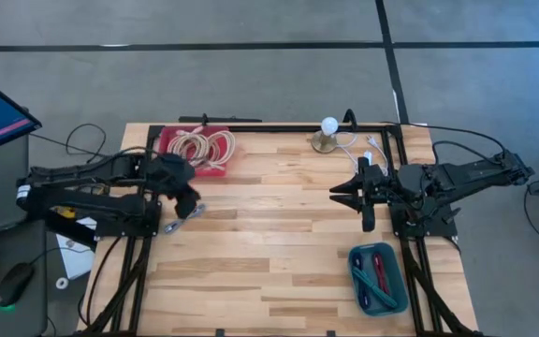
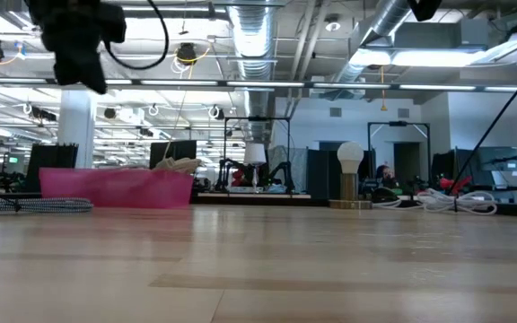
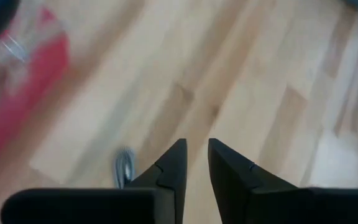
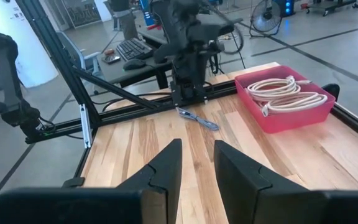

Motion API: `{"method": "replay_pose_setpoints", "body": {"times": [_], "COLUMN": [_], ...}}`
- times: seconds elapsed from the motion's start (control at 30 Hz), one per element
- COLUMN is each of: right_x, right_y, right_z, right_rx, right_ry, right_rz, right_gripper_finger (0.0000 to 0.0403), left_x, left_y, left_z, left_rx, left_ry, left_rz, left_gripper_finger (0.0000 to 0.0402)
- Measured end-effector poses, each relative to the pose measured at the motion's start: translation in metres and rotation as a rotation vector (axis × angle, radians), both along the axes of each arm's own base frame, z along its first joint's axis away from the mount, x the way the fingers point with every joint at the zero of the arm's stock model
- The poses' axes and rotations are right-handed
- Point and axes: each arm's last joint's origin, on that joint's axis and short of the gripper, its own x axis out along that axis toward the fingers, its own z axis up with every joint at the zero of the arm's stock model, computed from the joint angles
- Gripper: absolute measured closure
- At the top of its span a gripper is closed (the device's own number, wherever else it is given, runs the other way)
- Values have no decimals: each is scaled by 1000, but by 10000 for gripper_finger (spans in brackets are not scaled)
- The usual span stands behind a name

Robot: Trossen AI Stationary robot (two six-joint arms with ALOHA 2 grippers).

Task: Pick & Place USB Port
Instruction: Put the black and white charger cable into the blue bin

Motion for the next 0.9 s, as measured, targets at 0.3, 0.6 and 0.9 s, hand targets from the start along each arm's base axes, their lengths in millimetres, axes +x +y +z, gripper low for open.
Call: {"method": "replay_pose_setpoints", "body": {"times": [0.3,0.6,0.9], "right_x": [0,0,0], "right_y": [0,0,0], "right_z": [0,0,0], "right_rx": [16,49,67], "right_ry": [0,-2,-3], "right_rz": [-4,-10,-14], "right_gripper_finger": [316,316,316], "left_x": [9,12,22], "left_y": [-7,-7,-8], "left_z": [-37,-96,-121], "left_rx": [-11,-48,-99], "left_ry": [254,502,426], "left_rz": [-59,-32,-57], "left_gripper_finger": [323,261,198]}}
